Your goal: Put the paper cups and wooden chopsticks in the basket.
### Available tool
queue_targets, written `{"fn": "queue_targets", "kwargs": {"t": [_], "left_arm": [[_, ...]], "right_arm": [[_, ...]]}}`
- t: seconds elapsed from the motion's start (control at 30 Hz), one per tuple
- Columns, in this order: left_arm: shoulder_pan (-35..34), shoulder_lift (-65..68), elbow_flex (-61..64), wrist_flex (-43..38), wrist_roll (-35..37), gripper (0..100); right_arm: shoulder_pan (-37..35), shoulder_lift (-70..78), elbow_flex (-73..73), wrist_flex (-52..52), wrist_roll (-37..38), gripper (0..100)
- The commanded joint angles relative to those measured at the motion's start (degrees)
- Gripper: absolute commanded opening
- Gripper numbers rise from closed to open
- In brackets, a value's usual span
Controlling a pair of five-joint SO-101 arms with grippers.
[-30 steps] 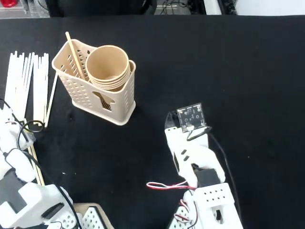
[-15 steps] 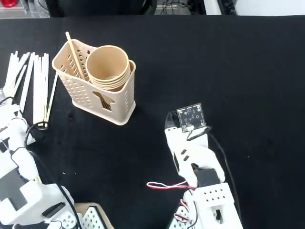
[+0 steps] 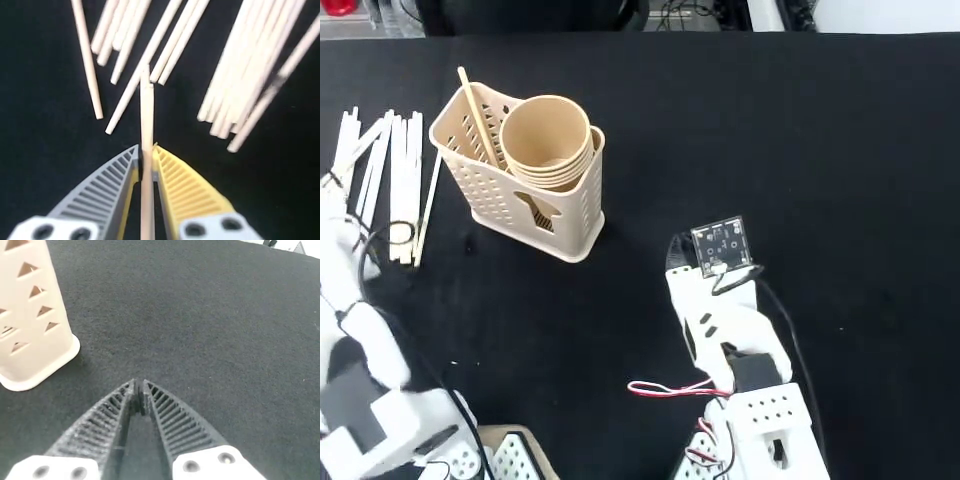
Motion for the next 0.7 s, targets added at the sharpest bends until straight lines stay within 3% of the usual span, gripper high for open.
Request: {"fn": "queue_targets", "kwargs": {"t": [0.0,0.17,0.3,0.5,0.67], "left_arm": [[4.35,-15.3,-6.29,7.74,0.44,3],[9.01,-34.73,-5.76,7.21,0.44,3],[11.47,-46.68,-4.79,0.7,0.35,3],[16.13,-49.14,-4.97,-16.97,0.44,3],[25.19,-49.58,-5.93,-26.81,2.9,3]], "right_arm": [[0.79,-0.48,-0.04,0.0,0.44,1.5],[0.79,-0.48,-0.04,0.0,0.44,1.5],[0.79,-0.48,-0.04,0.0,0.44,1.5],[0.79,-0.48,-0.04,0.0,0.44,1.5],[0.79,-0.48,-0.04,0.0,0.44,1.5]]}}
